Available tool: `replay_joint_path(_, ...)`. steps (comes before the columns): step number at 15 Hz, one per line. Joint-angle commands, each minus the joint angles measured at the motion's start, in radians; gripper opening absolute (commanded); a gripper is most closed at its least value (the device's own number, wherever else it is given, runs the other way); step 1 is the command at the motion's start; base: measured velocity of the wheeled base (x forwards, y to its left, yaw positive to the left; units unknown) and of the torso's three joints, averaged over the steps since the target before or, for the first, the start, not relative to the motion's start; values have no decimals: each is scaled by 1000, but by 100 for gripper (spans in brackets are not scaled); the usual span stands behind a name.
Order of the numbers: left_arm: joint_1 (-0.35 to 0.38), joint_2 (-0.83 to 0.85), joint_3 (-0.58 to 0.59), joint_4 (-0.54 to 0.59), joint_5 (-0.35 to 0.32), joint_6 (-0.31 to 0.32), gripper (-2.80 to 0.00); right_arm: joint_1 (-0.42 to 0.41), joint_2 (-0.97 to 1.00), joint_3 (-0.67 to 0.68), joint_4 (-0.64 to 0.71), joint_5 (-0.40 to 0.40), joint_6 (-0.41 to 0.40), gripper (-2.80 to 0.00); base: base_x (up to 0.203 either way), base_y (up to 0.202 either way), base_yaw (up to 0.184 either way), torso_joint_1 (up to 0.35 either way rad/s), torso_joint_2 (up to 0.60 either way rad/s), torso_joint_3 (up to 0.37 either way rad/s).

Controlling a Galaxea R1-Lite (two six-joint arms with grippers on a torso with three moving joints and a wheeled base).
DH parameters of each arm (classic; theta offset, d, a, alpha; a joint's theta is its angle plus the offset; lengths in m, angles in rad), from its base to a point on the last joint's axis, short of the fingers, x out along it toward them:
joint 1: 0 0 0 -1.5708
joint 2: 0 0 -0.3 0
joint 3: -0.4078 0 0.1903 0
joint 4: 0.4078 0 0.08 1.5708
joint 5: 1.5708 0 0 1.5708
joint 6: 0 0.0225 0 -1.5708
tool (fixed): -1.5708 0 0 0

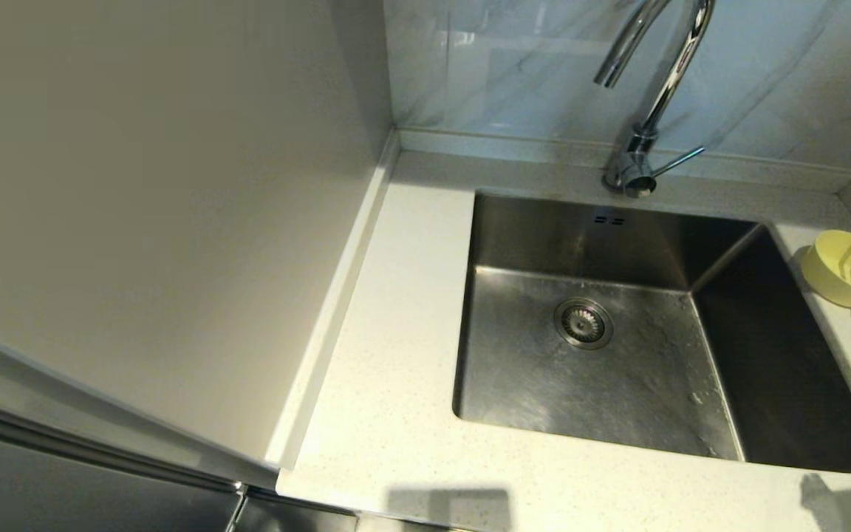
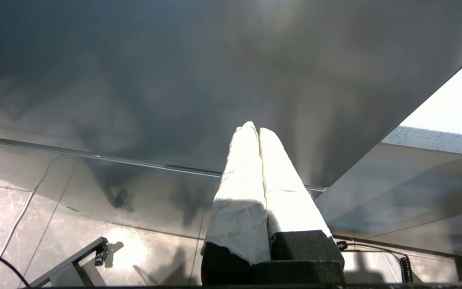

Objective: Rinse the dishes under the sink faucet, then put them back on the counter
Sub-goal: Put the chopsticks into the sink

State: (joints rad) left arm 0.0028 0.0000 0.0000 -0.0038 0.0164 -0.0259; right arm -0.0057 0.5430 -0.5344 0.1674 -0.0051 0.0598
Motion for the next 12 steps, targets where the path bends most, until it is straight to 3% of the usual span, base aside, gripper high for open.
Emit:
replay_joint_path(1,0,-3,0,-1,0,0,-280,0,233,-99,4,2,8,-280,0,0,0,0,0,0)
replay_joint_path(6,0,-3,0,-1,0,0,-280,-7,564,-336,3,31,-2,-280,0,0,0,0,0,0)
replay_joint_path(12,0,-3,0,-1,0,0,-280,-123,1045,-831,9,62,-2,-280,0,0,0,0,0,0)
